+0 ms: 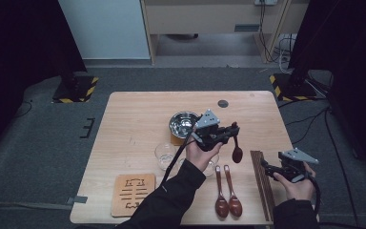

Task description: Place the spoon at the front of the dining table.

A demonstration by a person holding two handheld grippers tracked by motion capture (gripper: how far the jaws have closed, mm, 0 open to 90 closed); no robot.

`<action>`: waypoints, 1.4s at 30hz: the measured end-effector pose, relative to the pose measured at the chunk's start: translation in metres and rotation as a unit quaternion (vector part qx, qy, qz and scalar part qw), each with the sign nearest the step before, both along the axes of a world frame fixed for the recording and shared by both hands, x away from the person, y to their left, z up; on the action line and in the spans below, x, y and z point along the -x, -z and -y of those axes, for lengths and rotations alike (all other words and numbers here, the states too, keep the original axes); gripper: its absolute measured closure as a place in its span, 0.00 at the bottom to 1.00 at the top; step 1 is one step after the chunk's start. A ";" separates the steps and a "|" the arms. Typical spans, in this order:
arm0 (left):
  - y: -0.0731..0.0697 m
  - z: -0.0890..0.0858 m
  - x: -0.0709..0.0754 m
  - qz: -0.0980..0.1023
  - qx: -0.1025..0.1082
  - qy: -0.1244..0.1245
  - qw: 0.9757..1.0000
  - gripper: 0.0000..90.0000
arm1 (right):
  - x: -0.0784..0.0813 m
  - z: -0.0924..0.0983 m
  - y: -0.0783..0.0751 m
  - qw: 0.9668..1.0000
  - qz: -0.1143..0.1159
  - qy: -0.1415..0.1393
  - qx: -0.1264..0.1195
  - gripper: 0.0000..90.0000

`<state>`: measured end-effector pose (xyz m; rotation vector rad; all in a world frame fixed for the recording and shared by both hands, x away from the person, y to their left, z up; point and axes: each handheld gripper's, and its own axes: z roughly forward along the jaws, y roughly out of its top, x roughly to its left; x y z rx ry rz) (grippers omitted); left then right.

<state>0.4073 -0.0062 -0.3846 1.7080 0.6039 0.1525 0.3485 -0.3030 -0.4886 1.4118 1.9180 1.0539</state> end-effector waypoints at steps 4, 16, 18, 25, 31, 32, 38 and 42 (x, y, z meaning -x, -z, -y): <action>-0.003 -0.003 -0.001 0.002 0.003 -0.002 1.000 0.93 | -0.002 0.008 0.005 1.000 -0.006 0.011 0.009 0.24; -0.009 -0.011 -0.003 0.007 0.017 -0.013 1.000 0.93 | -0.006 0.024 0.022 0.999 -0.034 0.036 0.016 0.23; -0.010 -0.013 -0.004 0.008 0.017 -0.015 1.000 0.93 | -0.006 0.025 0.024 0.998 -0.036 0.039 0.019 0.23; -0.013 -0.017 -0.005 0.011 0.019 -0.020 1.000 0.93 | -0.008 0.030 0.032 0.997 -0.053 0.045 0.031 0.22; -0.018 -0.021 -0.006 0.016 0.018 -0.024 0.999 0.93 | -0.010 0.035 0.038 0.996 -0.063 0.054 0.040 0.22; -0.018 -0.021 -0.007 0.017 0.020 -0.026 0.999 0.93 | -0.010 0.035 0.039 0.995 -0.066 0.054 0.042 0.22; -0.021 -0.026 -0.008 0.019 0.021 -0.032 0.999 0.93 | -0.011 0.033 0.043 0.995 -0.072 0.045 0.052 0.20; -0.023 -0.028 -0.009 0.021 0.023 -0.035 0.999 0.93 | -0.011 0.034 0.044 0.994 -0.082 0.048 0.053 0.20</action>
